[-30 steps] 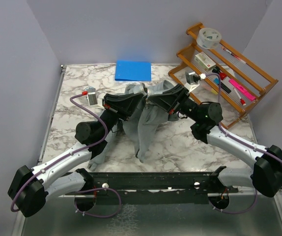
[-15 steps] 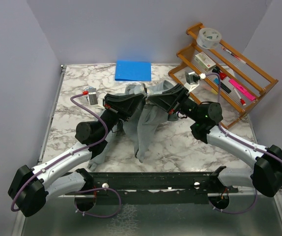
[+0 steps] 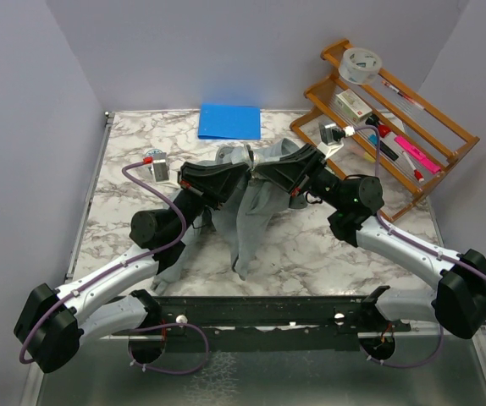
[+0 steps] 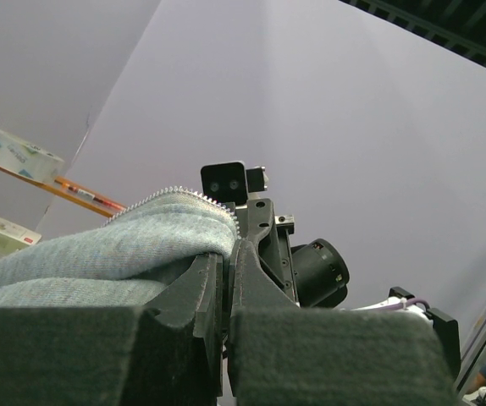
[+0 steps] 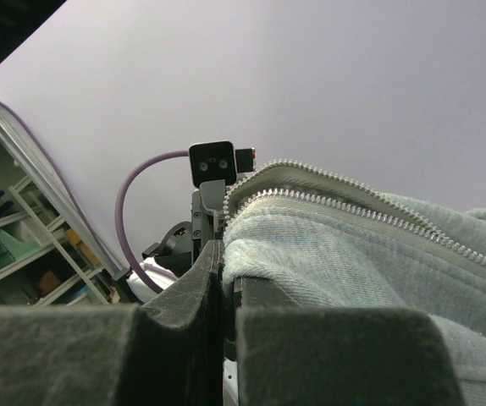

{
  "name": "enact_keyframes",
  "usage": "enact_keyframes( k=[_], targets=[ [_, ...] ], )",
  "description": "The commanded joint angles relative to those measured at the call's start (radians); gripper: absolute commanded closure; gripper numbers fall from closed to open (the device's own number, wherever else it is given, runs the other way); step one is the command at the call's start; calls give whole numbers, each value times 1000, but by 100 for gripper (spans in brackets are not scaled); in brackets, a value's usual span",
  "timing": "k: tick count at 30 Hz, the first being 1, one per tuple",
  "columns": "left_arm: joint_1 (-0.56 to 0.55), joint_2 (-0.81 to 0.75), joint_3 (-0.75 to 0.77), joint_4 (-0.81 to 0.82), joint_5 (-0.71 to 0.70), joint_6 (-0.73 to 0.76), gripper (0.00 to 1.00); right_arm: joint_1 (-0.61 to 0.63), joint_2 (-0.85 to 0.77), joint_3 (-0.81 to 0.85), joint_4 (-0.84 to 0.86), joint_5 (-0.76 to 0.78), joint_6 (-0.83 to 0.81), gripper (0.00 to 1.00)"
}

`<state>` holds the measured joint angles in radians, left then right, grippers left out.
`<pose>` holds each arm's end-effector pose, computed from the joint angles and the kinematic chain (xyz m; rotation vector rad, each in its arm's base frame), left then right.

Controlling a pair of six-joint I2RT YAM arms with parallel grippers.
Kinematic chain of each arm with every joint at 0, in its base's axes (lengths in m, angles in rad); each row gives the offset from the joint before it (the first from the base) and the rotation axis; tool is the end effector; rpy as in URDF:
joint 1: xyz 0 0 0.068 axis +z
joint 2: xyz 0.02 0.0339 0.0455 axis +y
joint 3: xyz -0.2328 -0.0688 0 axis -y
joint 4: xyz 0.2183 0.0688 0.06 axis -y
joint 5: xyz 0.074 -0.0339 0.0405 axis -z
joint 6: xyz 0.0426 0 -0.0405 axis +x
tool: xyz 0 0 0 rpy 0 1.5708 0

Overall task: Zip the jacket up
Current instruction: Insert the zipper into the jacket.

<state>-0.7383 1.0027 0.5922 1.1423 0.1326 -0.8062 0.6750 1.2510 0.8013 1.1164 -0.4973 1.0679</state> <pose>0.1481 -0.1424 0.3553 0.1067 0.9334 -1.4980 0.1880 0.1765 0.3626 -0.3282 1.1190 1.7975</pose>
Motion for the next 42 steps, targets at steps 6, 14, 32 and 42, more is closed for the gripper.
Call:
enact_keyframes(
  k=[6,14,32,42],
  targets=[
    [1,-2,-7,77,74,-23,100,8,-4,40,53,66,-5,100],
    [1,-2,-10,76,78,-29,100,8,-11,37,21,81,-17,100],
    [1,14,-10,76,66,-27,100,8,-36,33,-25,108,-19,100],
    [0,53,-20,78,88,-50,100,8,-48,-15,-2,183,1,100]
  ],
)
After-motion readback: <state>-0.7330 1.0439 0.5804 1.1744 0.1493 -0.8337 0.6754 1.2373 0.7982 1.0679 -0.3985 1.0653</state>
